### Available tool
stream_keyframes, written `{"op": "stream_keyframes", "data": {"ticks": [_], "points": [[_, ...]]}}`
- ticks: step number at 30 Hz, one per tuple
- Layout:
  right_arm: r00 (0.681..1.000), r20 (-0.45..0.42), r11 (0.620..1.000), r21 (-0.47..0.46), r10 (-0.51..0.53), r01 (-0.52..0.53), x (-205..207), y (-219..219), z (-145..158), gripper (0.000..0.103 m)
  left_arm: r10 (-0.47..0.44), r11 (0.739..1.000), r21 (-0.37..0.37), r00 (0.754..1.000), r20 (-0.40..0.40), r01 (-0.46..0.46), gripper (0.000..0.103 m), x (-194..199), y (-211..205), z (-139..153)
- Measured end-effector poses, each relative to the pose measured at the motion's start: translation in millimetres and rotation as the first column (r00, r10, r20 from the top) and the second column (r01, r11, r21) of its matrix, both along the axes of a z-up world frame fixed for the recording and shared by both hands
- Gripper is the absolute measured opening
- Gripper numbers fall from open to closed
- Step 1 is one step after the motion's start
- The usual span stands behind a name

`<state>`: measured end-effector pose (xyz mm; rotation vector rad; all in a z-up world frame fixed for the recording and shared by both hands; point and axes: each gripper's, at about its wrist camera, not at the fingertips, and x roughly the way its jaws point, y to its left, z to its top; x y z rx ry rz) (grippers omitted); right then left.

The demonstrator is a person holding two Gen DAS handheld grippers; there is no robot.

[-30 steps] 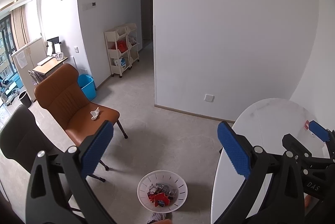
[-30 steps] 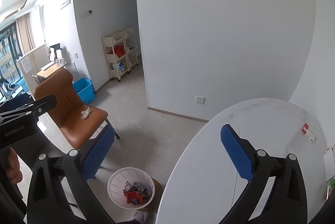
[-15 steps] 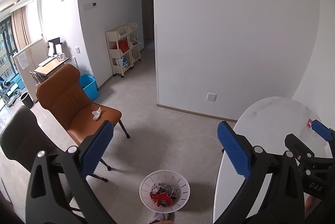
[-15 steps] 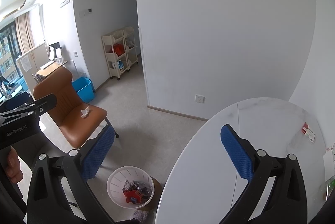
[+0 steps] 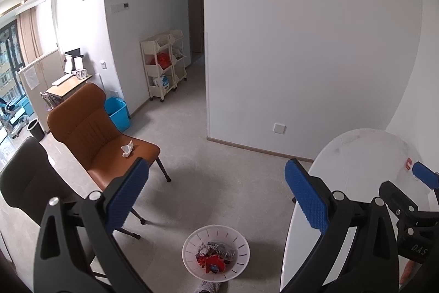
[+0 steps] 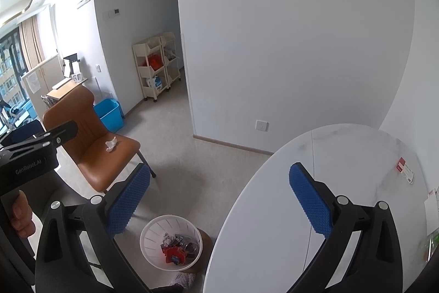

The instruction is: Collect trash

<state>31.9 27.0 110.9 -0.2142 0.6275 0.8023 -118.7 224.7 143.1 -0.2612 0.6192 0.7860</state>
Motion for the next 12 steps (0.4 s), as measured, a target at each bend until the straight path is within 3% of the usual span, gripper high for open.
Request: {"op": "stream_keyframes", "data": {"ticks": [6, 12], "points": [[1.000, -0.006, 1.000, -0.007, 0.002, -0.002, 1, 2, -1, 0.101, -0.006, 0.999, -0.054, 1.000, 0.011, 0.006, 0.095, 0, 10, -4], [1.000, -0.010, 1.000, -0.013, 0.007, -0.007, 1, 6, -1, 0.101, -0.012, 0.999, -0.049, 1.000, -0.010, 0.012, 0.095, 5, 13, -7]]}}
